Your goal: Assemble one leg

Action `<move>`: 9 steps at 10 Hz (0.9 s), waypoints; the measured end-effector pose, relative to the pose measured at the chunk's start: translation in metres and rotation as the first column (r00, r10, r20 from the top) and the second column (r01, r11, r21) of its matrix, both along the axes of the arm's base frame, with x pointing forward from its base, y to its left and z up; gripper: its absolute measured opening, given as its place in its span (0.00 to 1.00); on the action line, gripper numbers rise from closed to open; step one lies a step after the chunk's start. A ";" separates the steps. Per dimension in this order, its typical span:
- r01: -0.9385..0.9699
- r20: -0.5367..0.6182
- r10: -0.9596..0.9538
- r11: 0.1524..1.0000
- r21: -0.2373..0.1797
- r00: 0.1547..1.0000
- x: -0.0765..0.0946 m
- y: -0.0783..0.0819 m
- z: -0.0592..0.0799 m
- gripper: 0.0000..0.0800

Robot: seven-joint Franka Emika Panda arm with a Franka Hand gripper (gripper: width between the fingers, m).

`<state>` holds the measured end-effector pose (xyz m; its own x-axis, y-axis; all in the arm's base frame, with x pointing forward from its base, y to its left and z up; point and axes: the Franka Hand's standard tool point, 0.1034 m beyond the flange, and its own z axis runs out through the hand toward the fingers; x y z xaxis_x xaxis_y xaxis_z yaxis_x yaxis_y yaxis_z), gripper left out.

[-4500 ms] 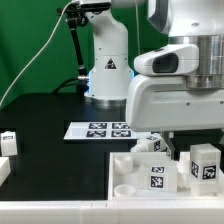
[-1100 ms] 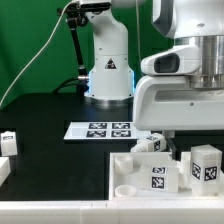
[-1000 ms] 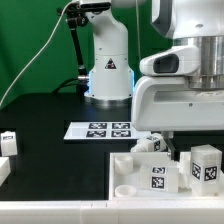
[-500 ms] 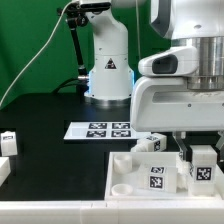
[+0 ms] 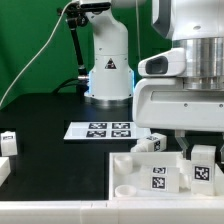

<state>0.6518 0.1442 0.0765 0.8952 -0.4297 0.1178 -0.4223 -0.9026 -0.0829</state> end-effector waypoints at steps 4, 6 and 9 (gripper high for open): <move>0.507 -0.026 -0.507 0.858 0.084 0.862 -0.001 0.003 0.000 0.36; 0.698 -0.079 -0.693 0.710 0.092 0.716 -0.002 0.004 0.000 0.36; 0.671 -0.079 -0.667 0.736 0.089 0.741 -0.003 0.004 0.000 0.68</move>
Offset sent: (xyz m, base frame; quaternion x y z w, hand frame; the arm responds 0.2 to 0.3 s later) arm -0.0100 0.0131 -0.0059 0.0014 -0.0431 0.2941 0.9548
